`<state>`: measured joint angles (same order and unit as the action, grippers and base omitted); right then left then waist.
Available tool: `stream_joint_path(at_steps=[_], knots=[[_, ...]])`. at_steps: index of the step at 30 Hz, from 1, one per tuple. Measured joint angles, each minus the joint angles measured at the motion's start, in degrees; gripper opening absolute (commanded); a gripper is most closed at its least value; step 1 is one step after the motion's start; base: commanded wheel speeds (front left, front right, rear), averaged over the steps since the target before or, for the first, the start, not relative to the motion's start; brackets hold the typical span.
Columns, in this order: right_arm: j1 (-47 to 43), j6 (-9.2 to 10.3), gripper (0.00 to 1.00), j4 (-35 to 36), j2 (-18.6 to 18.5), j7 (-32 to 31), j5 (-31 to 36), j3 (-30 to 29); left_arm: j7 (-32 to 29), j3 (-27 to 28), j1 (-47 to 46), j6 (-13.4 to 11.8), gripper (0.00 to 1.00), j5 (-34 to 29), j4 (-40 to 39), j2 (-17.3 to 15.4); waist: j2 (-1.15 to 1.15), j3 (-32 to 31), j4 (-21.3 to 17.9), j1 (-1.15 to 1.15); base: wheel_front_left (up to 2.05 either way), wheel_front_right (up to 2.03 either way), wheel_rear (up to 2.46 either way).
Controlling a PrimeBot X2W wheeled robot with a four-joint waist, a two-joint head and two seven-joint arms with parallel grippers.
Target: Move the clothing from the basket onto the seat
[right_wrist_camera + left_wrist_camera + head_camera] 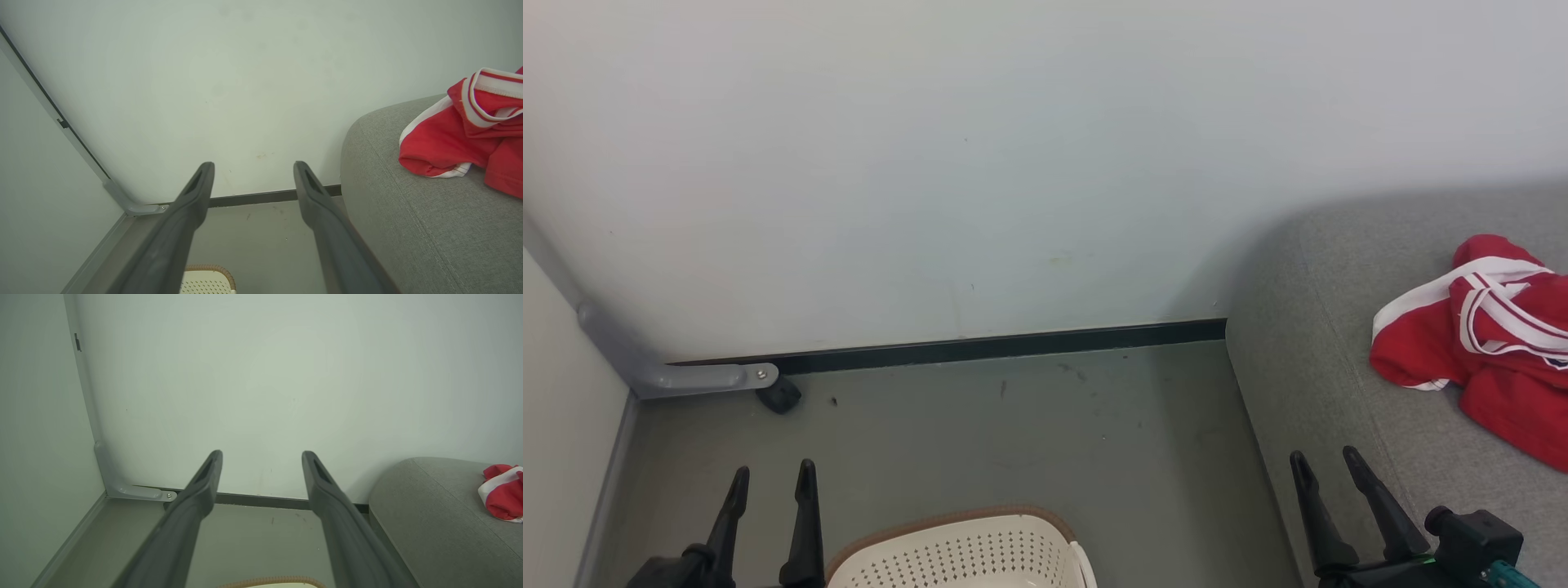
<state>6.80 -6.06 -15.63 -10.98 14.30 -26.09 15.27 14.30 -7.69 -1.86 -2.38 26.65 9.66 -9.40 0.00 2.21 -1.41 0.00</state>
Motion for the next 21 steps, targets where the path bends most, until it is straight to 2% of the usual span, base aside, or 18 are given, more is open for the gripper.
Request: stream_joint_path(at_steps=[10,11,21], knots=[[0.00,-0.08,1.00,0.00,0.26,0.00,0.43,-0.67,0.00,1.49,0.01,2.35,1.00,-1.41,0.52,1.00,0.00,0.06,-0.18,0.00,0.00,0.00,0.00],[-0.12,-0.04,0.00,-0.19,0.35,-0.09,0.42,-0.63,-0.07,1.42,0.02,2.37,0.00,-1.43,0.86,1.13,0.00,0.06,-0.18,0.00,0.00,0.00,0.00],[-2.92,0.00,0.00,-3.20,1.64,-1.18,-1.49,-1.15,-1.10,1.49,1.74,2.47,0.00,0.57,4.20,2.29,0.00,-0.03,-0.13,0.01,0.00,0.00,0.00]])
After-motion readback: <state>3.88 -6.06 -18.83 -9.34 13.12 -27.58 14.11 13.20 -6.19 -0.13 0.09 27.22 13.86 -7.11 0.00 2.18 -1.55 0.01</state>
